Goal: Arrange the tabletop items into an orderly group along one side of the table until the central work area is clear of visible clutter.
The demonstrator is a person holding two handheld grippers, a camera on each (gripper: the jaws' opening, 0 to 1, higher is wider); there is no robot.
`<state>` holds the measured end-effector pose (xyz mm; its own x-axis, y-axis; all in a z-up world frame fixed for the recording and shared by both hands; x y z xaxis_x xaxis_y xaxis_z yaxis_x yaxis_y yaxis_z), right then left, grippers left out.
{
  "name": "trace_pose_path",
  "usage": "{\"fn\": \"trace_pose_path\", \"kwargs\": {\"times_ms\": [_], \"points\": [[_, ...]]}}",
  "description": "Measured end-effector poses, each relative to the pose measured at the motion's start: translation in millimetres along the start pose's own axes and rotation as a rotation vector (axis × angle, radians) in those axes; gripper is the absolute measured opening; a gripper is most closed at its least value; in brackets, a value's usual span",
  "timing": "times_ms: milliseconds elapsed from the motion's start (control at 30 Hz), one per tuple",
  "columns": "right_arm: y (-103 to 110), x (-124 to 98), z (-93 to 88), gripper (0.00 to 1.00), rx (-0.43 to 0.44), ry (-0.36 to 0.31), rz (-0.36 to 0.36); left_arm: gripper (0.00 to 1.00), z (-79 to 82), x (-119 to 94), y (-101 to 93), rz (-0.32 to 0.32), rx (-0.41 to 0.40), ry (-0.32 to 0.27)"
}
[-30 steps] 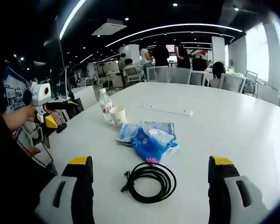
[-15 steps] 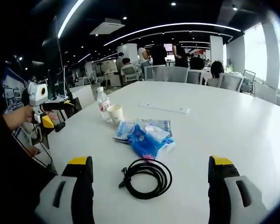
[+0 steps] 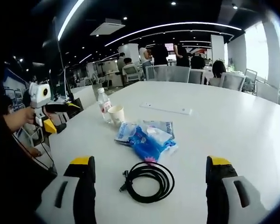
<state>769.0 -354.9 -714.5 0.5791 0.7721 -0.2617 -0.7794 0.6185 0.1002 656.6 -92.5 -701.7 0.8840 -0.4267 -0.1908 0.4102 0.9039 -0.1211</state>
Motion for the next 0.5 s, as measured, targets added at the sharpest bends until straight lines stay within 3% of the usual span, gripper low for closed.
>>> {"fn": "trace_pose_path", "kwargs": {"times_ms": [333,500], "points": [[1.8,11.0,-4.6,0.80,0.005,0.004,0.002,0.86,4.1,45.1,-22.9,-0.104,0.039,0.011],[1.0,17.8,-5.6,0.77,0.008,0.001,0.001,0.80,6.2,62.5,-26.0,-0.121,0.055,0.015]]}}
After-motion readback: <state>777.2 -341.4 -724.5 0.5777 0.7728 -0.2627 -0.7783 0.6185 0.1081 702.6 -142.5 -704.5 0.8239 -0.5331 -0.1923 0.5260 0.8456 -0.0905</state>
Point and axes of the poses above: the point that each gripper's makers call its tool centre point, and the gripper's own axes: x roughly forward along the fingers, y roughly to its left, z roughly out of its top, the point moved 4 cm from there along -x, roughly backward along the fingers, and after that the axes turned 15 degrees about -y, right-handed, at the moved point
